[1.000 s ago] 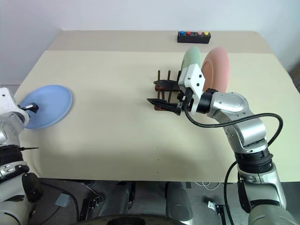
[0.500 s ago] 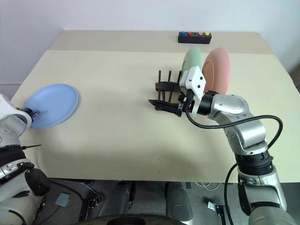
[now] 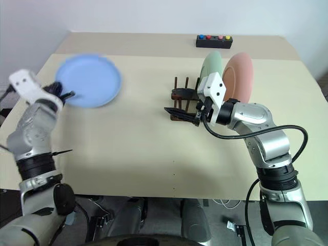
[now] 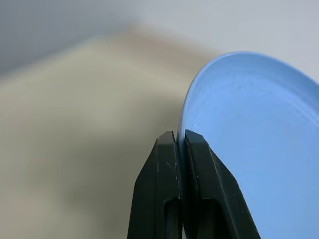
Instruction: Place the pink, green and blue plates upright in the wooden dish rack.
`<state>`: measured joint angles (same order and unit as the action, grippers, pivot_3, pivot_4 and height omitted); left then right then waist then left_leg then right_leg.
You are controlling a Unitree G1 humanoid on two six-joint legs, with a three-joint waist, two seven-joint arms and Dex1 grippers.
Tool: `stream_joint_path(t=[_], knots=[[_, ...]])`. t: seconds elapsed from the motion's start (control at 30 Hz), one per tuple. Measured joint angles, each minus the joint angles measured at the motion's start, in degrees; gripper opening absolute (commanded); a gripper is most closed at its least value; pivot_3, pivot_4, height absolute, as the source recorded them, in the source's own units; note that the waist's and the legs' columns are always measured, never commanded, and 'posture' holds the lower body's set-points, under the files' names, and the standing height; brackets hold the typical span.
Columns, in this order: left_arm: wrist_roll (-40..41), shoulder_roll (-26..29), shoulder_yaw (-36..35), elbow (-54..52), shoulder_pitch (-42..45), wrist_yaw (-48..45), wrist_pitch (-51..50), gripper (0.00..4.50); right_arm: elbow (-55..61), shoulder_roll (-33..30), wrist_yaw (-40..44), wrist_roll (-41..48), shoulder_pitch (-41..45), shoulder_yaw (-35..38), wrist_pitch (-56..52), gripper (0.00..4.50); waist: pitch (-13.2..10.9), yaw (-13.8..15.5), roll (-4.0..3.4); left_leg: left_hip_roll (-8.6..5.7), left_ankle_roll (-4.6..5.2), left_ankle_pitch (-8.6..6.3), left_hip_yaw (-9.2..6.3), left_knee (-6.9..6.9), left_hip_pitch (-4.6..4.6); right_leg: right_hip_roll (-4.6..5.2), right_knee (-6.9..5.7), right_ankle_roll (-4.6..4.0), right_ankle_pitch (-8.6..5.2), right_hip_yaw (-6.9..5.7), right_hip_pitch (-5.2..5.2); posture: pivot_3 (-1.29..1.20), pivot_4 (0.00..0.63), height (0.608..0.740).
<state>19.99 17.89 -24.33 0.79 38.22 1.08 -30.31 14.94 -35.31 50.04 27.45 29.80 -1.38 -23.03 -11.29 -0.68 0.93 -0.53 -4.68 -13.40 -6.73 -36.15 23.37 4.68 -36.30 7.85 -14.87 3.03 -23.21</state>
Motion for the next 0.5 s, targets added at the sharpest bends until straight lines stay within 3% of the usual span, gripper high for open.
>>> stream_joint_path(t=[0.2, 0.5], knots=[[-7.25, -1.25, 13.95, -4.30, 4.13, -1.21, 4.29, 0.03, -2.30, 0.63, -1.52, -6.25, 1.94, -0.43, 5.73, 2.86, 0.00, -0.41, -0.01, 0.00, 0.01, 0.00, 0.02, 0.04, -0.01, -0.02, 0.00, 0.00, 0.00, 0.01, -0.02, 0.00, 0.150, 0.734], [-9.45, -8.04, 20.54, -10.43, 9.18, 1.01, 1.00, 0.03, -4.18, 1.47, -4.82, -17.15, 4.86, -3.37, 15.58, 2.86, -0.01, -0.33, 0.00, 0.00, 0.00, 0.00, 0.01, 0.03, 0.00, -0.01, 0.00, 0.00, 0.00, 0.01, -0.02, 0.00, 0.150, 0.734]])
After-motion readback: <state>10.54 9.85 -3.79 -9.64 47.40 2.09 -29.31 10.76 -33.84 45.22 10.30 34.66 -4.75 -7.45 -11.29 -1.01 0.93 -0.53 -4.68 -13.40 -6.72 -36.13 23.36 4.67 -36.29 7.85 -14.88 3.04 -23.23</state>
